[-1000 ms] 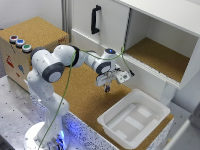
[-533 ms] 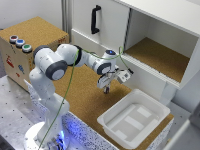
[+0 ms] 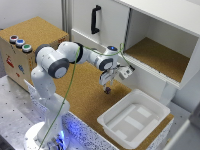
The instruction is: Grasp the purple block, then turn it left
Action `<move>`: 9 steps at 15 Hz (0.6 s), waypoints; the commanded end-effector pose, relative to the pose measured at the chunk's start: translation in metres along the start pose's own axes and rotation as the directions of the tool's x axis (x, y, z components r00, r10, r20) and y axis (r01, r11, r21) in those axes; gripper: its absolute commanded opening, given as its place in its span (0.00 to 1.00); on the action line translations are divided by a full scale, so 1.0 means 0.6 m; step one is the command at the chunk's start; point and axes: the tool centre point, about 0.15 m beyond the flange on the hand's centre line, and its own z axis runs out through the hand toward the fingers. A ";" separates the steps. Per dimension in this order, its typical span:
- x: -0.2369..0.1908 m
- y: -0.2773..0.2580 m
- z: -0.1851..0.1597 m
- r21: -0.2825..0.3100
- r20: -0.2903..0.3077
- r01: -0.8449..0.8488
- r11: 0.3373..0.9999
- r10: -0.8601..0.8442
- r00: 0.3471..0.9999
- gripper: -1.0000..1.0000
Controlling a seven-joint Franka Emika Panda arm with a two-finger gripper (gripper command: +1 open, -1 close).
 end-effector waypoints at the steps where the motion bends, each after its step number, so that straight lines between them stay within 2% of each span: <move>1: 0.033 -0.067 -0.038 0.033 -0.067 -0.254 0.967 0.255 0.964 1.00; 3: 0.043 -0.072 -0.033 0.071 -0.065 -0.461 0.885 0.465 0.883 1.00; 4: 0.044 -0.078 -0.032 0.083 -0.079 -0.562 0.823 0.568 0.819 1.00; 5: 0.048 -0.082 -0.029 0.056 -0.060 -0.653 0.755 0.655 0.753 1.00; 7: 0.041 -0.088 -0.031 0.039 -0.067 -0.819 0.572 0.819 0.569 1.00; 8: 0.035 -0.092 -0.032 0.011 -0.058 -0.878 0.478 0.877 0.476 1.00; 9: 0.025 -0.095 -0.040 0.007 -0.074 -0.919 0.395 0.916 0.394 1.00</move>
